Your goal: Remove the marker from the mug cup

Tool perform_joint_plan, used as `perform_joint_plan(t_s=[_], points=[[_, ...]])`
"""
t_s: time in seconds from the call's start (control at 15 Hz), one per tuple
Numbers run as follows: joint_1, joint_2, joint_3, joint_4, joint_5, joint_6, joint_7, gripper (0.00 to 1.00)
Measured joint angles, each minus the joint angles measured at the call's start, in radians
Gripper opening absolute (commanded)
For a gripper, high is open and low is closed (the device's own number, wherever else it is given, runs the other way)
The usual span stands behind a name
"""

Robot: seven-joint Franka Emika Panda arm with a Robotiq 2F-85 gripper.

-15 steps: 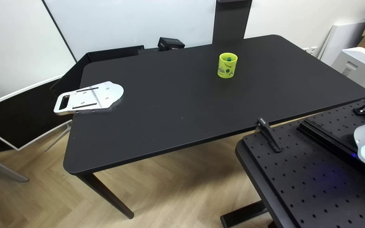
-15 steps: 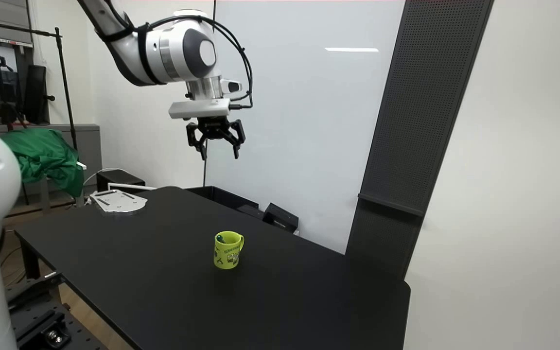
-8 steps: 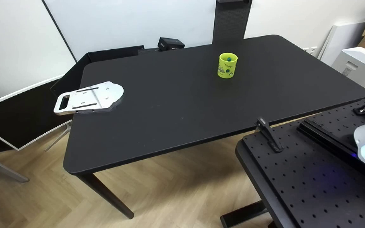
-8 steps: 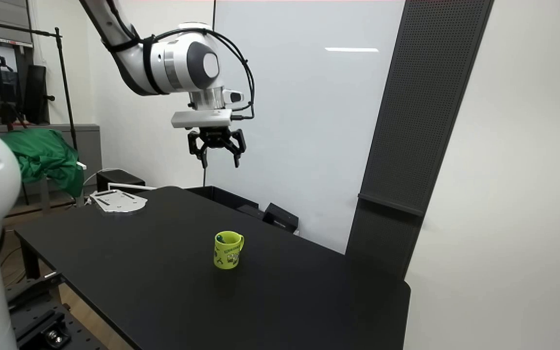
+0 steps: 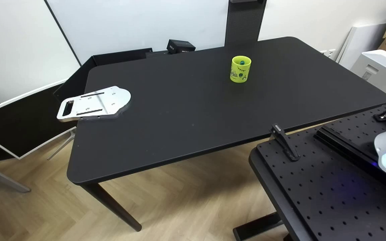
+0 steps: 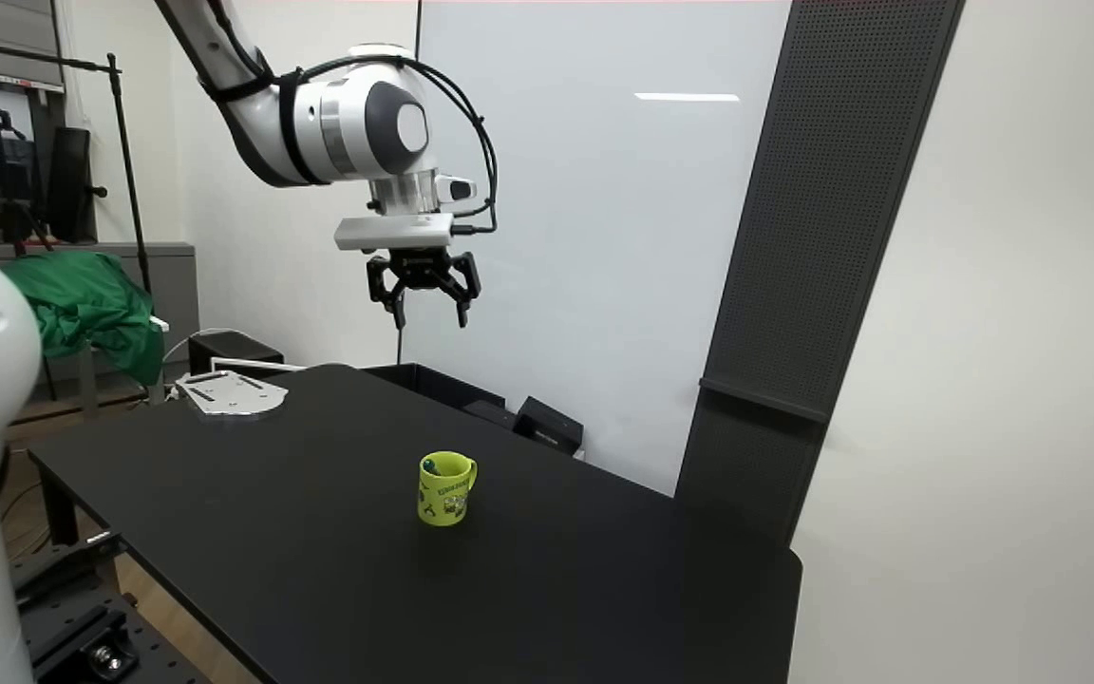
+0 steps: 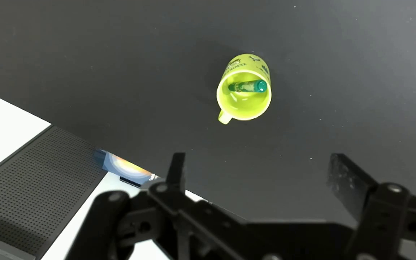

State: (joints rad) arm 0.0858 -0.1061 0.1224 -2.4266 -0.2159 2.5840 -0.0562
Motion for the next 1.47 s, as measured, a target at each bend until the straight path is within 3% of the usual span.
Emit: perform_joint_plan(t_s=[0.33,0.73,1.47], points=[[0.009,0.058,0.003,0.0,-0.015,0.042,-0.002,1.0],[0.021,0.177,0.002,-0.001,-0.061,0.182,0.0,1.0],[0.024,0.375,-0.057,0.01,-0.201,0.351,0.014,1.0]])
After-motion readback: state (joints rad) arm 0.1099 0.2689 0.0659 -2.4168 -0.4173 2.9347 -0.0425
